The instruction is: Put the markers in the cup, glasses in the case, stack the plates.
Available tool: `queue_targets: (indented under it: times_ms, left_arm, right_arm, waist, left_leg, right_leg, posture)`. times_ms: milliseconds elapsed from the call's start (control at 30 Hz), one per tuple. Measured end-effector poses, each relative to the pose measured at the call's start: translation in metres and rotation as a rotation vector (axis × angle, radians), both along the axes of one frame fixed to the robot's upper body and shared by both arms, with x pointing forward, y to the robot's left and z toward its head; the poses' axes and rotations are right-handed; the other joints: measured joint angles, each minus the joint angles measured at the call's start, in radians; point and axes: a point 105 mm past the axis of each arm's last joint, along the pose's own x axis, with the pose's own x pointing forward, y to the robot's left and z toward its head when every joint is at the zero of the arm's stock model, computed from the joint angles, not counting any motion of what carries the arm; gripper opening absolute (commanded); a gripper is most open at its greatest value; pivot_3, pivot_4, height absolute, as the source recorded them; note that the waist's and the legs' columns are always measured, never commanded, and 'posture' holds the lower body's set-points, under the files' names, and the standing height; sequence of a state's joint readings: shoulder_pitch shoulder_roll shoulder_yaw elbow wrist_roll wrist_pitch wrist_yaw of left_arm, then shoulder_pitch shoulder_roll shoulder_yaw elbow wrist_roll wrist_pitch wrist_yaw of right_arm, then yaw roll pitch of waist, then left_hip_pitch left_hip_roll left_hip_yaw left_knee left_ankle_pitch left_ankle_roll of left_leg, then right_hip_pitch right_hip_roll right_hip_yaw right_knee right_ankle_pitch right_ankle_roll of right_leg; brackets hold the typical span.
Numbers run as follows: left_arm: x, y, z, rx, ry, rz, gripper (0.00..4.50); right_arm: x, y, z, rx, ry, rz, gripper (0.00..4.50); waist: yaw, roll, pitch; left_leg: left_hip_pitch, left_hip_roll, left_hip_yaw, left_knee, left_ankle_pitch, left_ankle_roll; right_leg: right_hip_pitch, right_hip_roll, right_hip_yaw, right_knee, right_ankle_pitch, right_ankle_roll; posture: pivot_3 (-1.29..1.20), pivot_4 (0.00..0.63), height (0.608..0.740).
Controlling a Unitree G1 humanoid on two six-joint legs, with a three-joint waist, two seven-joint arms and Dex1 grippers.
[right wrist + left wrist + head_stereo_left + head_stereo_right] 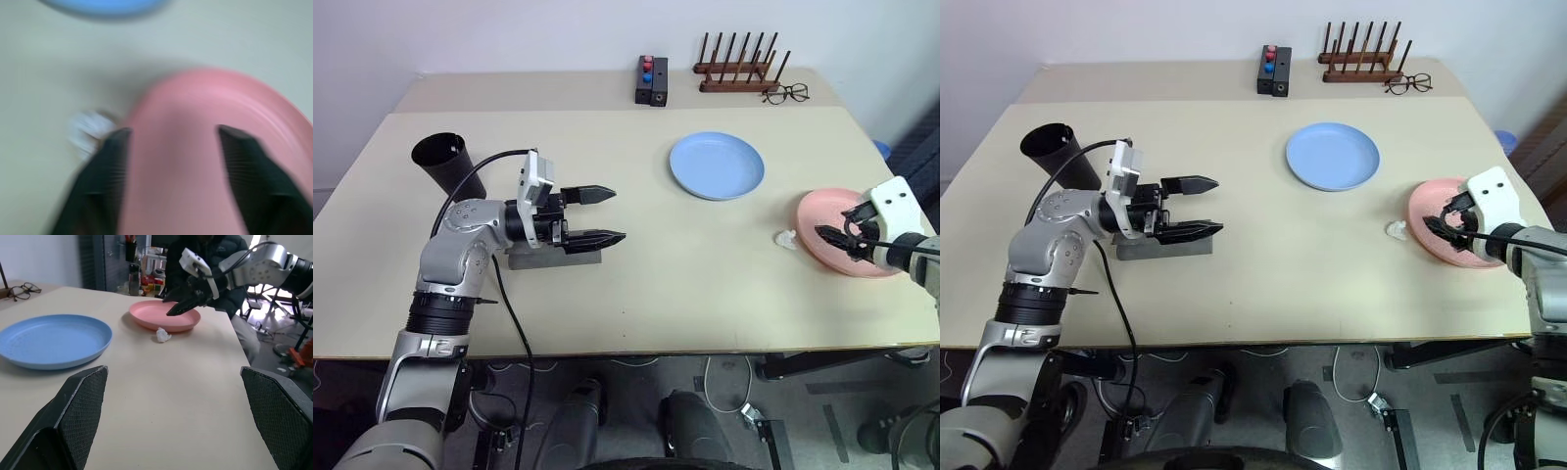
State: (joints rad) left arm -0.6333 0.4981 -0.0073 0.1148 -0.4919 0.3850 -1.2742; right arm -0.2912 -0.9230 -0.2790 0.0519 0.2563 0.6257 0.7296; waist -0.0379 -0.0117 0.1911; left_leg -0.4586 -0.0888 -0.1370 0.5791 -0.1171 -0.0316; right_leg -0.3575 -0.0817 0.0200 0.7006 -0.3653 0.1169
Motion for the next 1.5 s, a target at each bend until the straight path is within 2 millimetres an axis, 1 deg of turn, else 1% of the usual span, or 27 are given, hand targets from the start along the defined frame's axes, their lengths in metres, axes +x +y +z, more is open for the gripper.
queue_targets:
  times_ms: [67,167,233,300,433,467,533,600,733,767,1000,1067,1100,1200,1233,1300,1367,1467,1500]
  left_arm:
    - [0.000,0.000,0.000,0.000,0.000,-0.003,4.50]
    - [-0.001,-0.001,0.000,-0.003,0.001,-0.011,4.50]
    - [-0.001,-0.002,0.000,-0.008,0.002,-0.016,4.50]
    - [-0.002,-0.002,0.000,-0.010,0.002,-0.019,4.50]
    - [-0.003,-0.004,0.001,-0.010,-0.001,-0.026,4.50]
    - [-0.003,-0.005,0.001,-0.008,-0.002,-0.029,4.50]
    - [-0.003,-0.005,0.001,-0.007,-0.004,-0.029,4.50]
    - [-0.003,-0.004,0.001,-0.006,-0.004,-0.025,4.50]
    - [-0.003,-0.004,0.001,-0.005,-0.005,-0.020,4.50]
    - [-0.002,-0.003,0.001,-0.003,-0.005,-0.017,4.50]
    - [0.000,-0.002,0.002,-0.003,-0.007,0.006,4.50]
    - [0.003,-0.001,0.002,-0.008,-0.008,0.035,4.50]
    - [0.006,0.002,0.004,-0.017,-0.007,0.065,4.50]
    - [0.018,0.015,0.013,-0.059,-0.039,0.173,4.50]
    - [0.022,0.019,0.017,-0.073,-0.057,0.212,4.50]
    - [0.027,0.026,0.024,-0.094,-0.089,0.269,4.50]
    - [0.031,0.030,0.028,-0.099,-0.121,0.315,4.50]
    - [0.032,0.033,0.024,-0.090,-0.136,0.355,4.50]
    - [0.033,0.035,0.020,-0.086,-0.129,0.369,4.50]
  right_arm:
    - [-0.007,0.004,-0.002,-0.031,0.026,0.037,4.18]
    - [-0.025,0.010,-0.022,-0.071,0.133,0.110,4.18]
    - [-0.032,0.013,-0.039,-0.108,0.190,0.133,4.18]
    - [-0.031,0.012,-0.046,-0.147,0.205,0.126,4.18]
    - [-0.016,-0.007,-0.042,-0.178,0.157,0.009,4.18]
    - [-0.013,-0.012,-0.042,-0.180,0.152,-0.016,3.95]
    - [-0.011,-0.020,-0.045,-0.170,0.161,-0.055,3.33]
    - [-0.011,-0.023,-0.049,-0.158,0.171,-0.068,2.38]
    - [-0.009,-0.028,-0.051,-0.160,0.173,-0.090,0.23]
    - [-0.008,-0.028,-0.049,-0.163,0.162,-0.090,0.06]
    - [0.016,-0.023,-0.014,-0.167,0.012,-0.107,0.06]
    - [0.028,-0.013,0.005,-0.142,-0.075,-0.094,0.06]
    - [0.035,-0.002,0.016,-0.115,-0.127,-0.076,0.06]
    - [0.052,0.037,0.049,-0.052,-0.277,0.017,0.06]
    - [0.057,0.050,0.055,-0.030,-0.305,0.043,0.06]
    - [0.066,0.077,0.058,0.004,-0.333,0.102,0.06]
    - [0.074,0.107,0.056,0.044,-0.347,0.170,0.06]
    - [0.081,0.149,0.049,0.076,-0.333,0.274,0.06]
    - [0.082,0.158,0.044,0.069,-0.321,0.303,0.06]
  waist:
    - [0.004,0.000,0.000]
    - [0.017,0.000,0.000]
    - [0.018,0.000,0.000]
    - [0.018,0.000,0.000]
    - [0.020,0.000,0.000]
    - [0.021,0.000,0.000]
    - [0.023,0.000,0.000]
    - [0.024,0.000,0.000]
    - [0.023,0.000,0.000]
    - [0.023,0.000,0.000]
    - [0.019,0.000,0.000]
    - [0.015,0.001,0.000]
    - [0.011,0.001,0.000]
    - [0.003,0.001,0.000]
    - [0.001,0.001,0.000]
    - [-0.001,0.000,0.001]
    - [-0.003,0.000,0.001]
    - [-0.003,0.000,0.001]
    - [-0.001,0.000,0.001]
  left_leg:
    - [0.000,0.000,0.000,0.000,0.000,0.000]
    - [0.000,0.000,0.000,0.000,0.000,0.000]
    - [0.000,0.000,0.000,0.000,0.000,0.000]
    - [0.000,0.000,0.001,0.000,0.000,0.000]
    - [0.000,0.000,0.001,0.000,0.000,0.000]
    - [0.000,0.000,0.001,0.000,0.000,0.000]
    - [0.000,0.000,0.000,-0.001,0.000,0.000]
    - [0.000,0.000,0.000,-0.001,0.000,0.000]
    - [0.000,0.000,0.000,-0.001,0.000,0.000]
    - [0.000,0.000,0.000,-0.001,0.000,0.000]
    - [0.000,0.000,0.001,-0.001,0.000,0.000]
    - [0.000,0.000,0.001,-0.001,0.000,0.000]
    - [0.000,0.001,0.001,-0.001,0.000,0.000]
    - [0.000,0.001,0.000,-0.002,0.000,0.000]
    - [0.000,0.000,0.000,-0.002,0.000,0.000]
    - [0.000,0.000,0.000,-0.002,0.000,0.000]
    - [0.000,0.000,0.000,-0.002,0.000,0.000]
    - [-0.001,0.000,0.000,-0.003,0.000,0.000]
    - [-0.001,0.000,0.000,-0.003,0.000,0.000]
  right_leg:
    - [0.000,0.000,0.000,0.000,0.000,0.000]
    - [0.000,0.000,0.000,-0.001,0.000,0.000]
    - [0.000,-0.001,0.000,-0.001,0.000,0.000]
    - [-0.001,-0.001,0.001,-0.001,0.000,0.000]
    - [0.000,-0.001,0.001,-0.001,0.000,0.000]
    - [0.000,-0.001,0.001,-0.001,0.000,0.000]
    - [0.000,-0.001,0.000,-0.001,0.000,0.000]
    - [0.000,-0.001,0.000,-0.001,0.000,0.000]
    - [0.000,0.000,0.000,-0.001,0.000,0.000]
    - [0.000,0.000,0.000,-0.001,0.000,0.000]
    - [-0.001,0.000,0.001,-0.001,0.000,0.000]
    - [-0.001,-0.001,0.001,-0.001,0.000,0.000]
    - [-0.001,0.000,0.001,-0.001,0.000,0.000]
    - [-0.001,0.000,0.001,-0.001,0.000,0.000]
    - [-0.001,0.000,0.001,-0.001,0.000,0.000]
    - [-0.001,0.000,0.000,-0.002,0.000,0.000]
    - [-0.001,0.000,0.000,-0.001,0.000,0.000]
    - [-0.002,0.001,0.000,-0.001,0.000,0.000]
    - [-0.002,0.001,0.000,-0.001,0.000,0.000]
  posture:
    - [0.00,0.150,0.737]
    - [0.00,0.150,0.737]
    - [0.00,0.150,0.737]
    - [0.00,0.150,0.737]
    - [0.00,0.150,0.737]
    - [0.00,0.150,0.737]
    - [0.00,0.150,0.737]
    - [0.00,0.150,0.737]
    - [0.00,0.150,0.737]
    - [0.00,0.150,0.737]
    - [0.00,0.150,0.737]
    - [0.00,0.150,0.737]
    - [0.00,0.150,0.737]
    - [0.00,0.150,0.737]
    - [0.00,0.150,0.737]
    - [0.00,0.150,0.737]
    - [0.00,0.150,0.737]
    - [0.00,0.150,0.737]
    - [0.00,0.150,0.737]
